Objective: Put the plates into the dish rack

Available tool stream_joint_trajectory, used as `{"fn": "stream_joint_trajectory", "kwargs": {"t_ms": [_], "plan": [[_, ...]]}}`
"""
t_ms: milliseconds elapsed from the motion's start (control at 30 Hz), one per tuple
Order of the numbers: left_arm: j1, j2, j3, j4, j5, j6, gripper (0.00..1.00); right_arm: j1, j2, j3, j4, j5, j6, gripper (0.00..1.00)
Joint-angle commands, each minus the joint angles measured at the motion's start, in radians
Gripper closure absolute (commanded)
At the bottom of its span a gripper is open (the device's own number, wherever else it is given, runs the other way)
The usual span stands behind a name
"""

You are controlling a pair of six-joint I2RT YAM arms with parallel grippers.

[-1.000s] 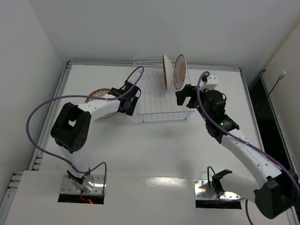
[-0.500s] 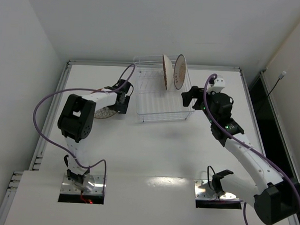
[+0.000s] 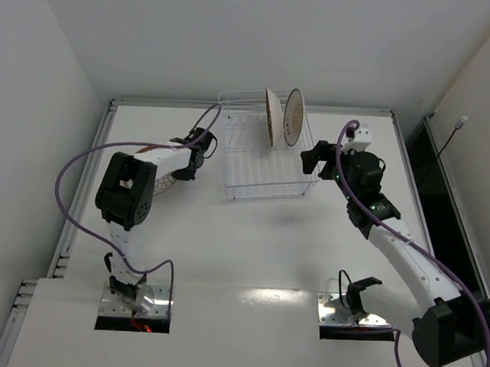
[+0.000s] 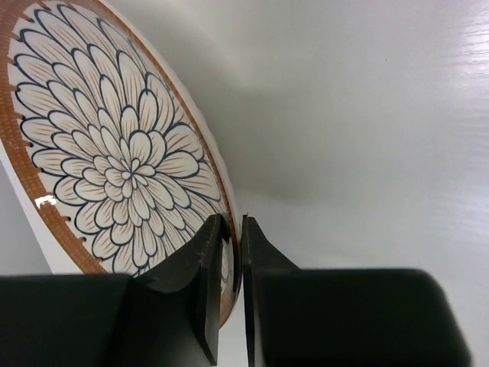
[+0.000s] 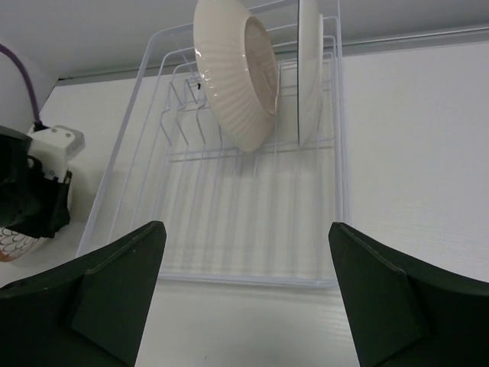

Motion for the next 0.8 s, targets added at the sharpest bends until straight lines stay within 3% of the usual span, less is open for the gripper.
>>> {"fn": "stream_joint_trajectory", "kwargs": {"t_ms": [0,233,400,500,633,767], "plan": [[0.055,-0.133,0.048,-0.029,0.201,-0.122,1.0,-0.012,-0.021,-0.014,0.046,-0.003,-0.003,0.13],[0.112,-0.4,0.244,-0.065,0.372,-0.173,1.0,-0.03,-0.021,-0.032,0.055,-0.003,0.006,0.13],[0.112,-0.471,0.402,-0.037,0.51,-0.237,1.0,-0.051,-0.021,-0.041,0.064,-0.012,0.006,0.13],[0.112,-0.541,0.383,0.071,0.559,-0.279,1.0,-0.051,-0.021,-0.041,0.064,-0.013,0.006,0.13],[0.13,-0.62,0.262,0.429,0.721,-0.367,1.0,-0.061,-0.021,-0.052,0.073,-0.022,0.006,0.13],[0.141,-0.588,0.159,0.735,0.867,-0.561,1.0,-0.079,-0.021,-0.075,0.084,-0.013,0.028,0.13]]}}
